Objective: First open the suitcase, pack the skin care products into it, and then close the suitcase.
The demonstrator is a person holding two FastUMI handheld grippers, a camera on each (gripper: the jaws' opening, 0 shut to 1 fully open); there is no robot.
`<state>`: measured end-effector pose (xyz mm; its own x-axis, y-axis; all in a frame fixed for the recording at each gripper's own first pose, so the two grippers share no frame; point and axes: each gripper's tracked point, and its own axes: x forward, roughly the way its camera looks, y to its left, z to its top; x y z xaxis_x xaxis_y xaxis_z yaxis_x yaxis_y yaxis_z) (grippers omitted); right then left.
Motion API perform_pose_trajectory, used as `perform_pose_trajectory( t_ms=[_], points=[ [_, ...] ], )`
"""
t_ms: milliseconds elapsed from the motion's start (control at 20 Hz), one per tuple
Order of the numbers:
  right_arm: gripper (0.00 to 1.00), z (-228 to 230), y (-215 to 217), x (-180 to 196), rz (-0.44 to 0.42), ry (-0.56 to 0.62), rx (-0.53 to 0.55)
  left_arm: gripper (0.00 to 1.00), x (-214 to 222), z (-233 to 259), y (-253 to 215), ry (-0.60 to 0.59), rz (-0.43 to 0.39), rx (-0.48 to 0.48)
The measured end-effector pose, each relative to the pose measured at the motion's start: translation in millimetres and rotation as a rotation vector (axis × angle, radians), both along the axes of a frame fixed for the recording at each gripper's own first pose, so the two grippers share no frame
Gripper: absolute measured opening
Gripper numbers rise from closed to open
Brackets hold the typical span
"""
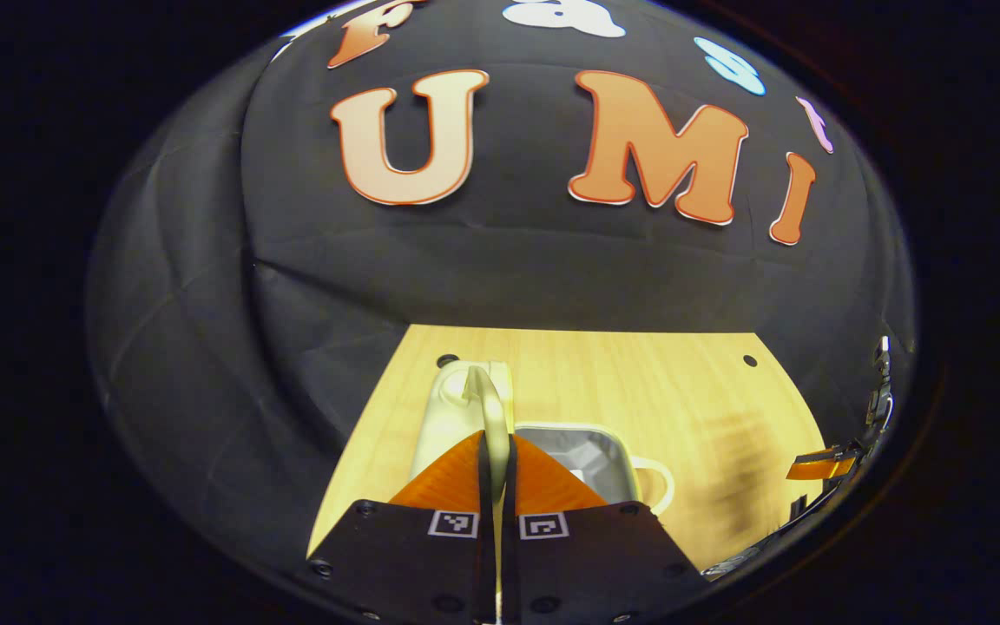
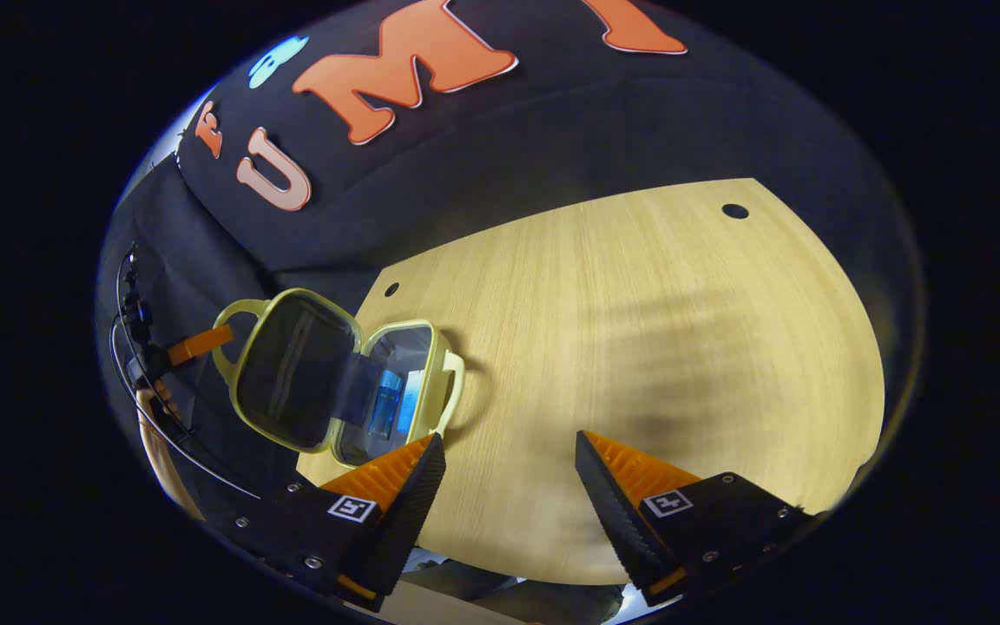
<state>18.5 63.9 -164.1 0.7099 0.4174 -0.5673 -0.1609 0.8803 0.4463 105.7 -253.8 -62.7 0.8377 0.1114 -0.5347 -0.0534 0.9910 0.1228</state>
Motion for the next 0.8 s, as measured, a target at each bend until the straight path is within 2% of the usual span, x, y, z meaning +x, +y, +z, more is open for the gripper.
perform_pose_trajectory(
  t_ms=[300, 600, 800],
  points=[
    [0.96, -5, -78, -14, -0.069, -0.019, 0.006, 0.03, 17, -42, -93, 0.079, -0.05, 0.002],
    [0.96, -20, -130, -29, -0.131, -0.001, 0.01, 0.03, 26, -100, -149, 0.19, -0.089, -0.034],
    [0.96, -30, -155, -39, -0.158, 0.019, 0.005, 0.03, 19, -147, -177, 0.267, -0.106, -0.021]
  ],
)
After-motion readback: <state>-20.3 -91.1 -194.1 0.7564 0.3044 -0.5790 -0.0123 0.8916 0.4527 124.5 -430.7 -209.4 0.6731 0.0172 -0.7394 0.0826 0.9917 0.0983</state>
